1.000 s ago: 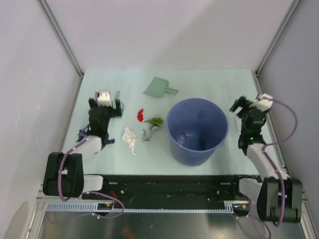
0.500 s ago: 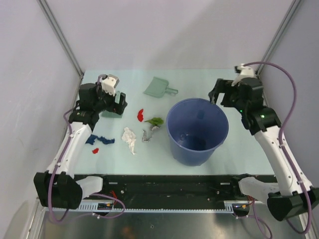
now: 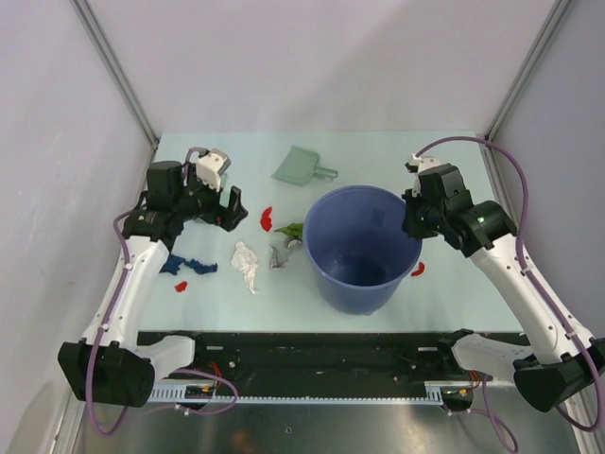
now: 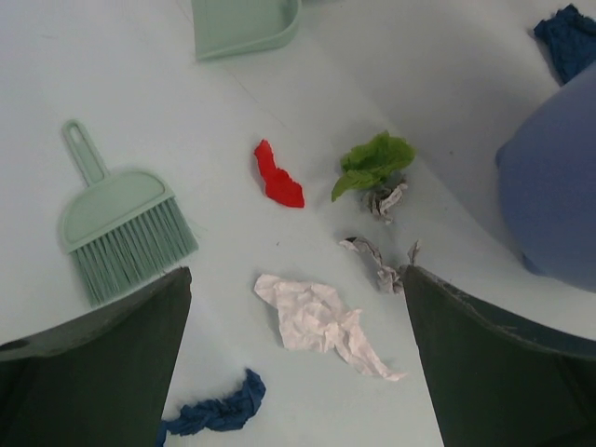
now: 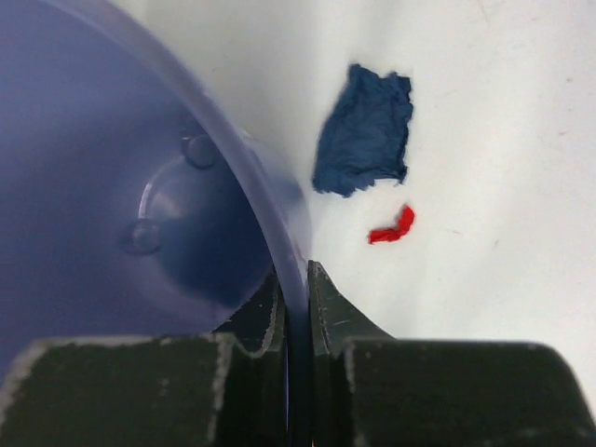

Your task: Sweep away the paper scraps from the table

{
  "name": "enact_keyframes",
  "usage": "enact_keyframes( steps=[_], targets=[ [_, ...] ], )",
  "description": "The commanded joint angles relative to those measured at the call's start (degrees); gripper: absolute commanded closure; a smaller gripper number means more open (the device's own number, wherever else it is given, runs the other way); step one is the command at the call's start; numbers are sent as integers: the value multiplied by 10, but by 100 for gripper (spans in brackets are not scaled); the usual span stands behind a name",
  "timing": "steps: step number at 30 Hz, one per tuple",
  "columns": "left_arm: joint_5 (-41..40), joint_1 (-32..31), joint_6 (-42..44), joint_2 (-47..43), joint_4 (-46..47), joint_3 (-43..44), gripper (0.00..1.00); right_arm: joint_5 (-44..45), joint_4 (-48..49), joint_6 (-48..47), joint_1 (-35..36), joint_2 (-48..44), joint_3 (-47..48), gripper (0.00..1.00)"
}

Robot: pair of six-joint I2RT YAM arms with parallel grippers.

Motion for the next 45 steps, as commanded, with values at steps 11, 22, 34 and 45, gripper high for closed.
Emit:
enact_keyframes(
  steps=[11, 22, 34, 45],
  targets=[
    [0, -3, 17, -5, -48, 65, 1, 29, 186, -44, -119, 79, 273, 100],
    [-13, -3, 19, -4, -49, 46, 0, 35, 257, 20, -315, 307, 379, 100],
    [-9, -4, 28, -5, -52, 18, 0, -29, 218, 38, -363, 413, 395, 72],
    [-11, -4, 30, 8, -54, 8, 0, -1, 374, 72, -341, 249, 321, 0]
  ],
)
